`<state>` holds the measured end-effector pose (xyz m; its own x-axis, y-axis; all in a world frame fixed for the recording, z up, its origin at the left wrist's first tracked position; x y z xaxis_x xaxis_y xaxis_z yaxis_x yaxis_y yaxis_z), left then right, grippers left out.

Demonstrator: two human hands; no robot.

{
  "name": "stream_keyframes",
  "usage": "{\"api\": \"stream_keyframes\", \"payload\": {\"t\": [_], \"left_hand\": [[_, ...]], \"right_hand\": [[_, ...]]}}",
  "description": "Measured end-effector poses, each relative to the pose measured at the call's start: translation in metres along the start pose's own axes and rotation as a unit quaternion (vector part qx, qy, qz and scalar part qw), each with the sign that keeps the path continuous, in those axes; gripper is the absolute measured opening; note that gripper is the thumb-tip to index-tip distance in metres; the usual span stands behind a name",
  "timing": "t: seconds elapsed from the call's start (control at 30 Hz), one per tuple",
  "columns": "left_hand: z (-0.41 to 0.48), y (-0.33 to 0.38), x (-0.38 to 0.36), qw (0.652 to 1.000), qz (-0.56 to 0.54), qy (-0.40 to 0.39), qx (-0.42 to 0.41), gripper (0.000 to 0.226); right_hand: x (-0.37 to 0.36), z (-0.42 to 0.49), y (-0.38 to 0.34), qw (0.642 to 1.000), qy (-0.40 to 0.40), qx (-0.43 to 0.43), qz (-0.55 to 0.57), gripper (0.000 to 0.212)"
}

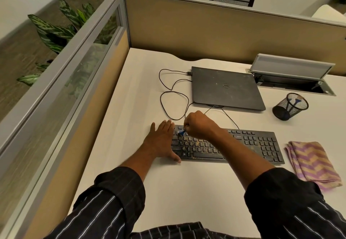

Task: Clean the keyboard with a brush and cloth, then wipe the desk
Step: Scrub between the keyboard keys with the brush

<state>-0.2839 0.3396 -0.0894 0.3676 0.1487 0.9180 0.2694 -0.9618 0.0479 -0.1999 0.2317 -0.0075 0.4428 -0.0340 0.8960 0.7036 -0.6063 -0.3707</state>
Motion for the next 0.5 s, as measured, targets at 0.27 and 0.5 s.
{"api": "stream_keyframes", "payload": {"t": [0.27,0.5], "left_hand": [[-0.001,-0.003,0.001,1.000,0.005,-0.005,0.002,0.150],[-0.002,-0.005,0.001,1.000,0.008,-0.005,0.009,0.151]], "right_hand": [[0.001,0.003,-0.001,0.998,0.056,-0.006,0.021,0.020],[-0.002,0.002,-0.008,1.000,0.019,0.003,0.025,0.017]]}}
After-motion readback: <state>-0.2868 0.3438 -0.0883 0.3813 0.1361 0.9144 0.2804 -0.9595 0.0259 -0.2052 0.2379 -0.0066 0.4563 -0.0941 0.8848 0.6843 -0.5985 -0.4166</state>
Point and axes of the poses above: each hand's wrist, its own z-axis towards the middle knuckle, its own x-axis out of the back of the hand, y = z × x, the point moved 4 cm from there along z, towards the middle knuckle, and after that the axes turned 13 degrees about x, right-handed, at the moved point
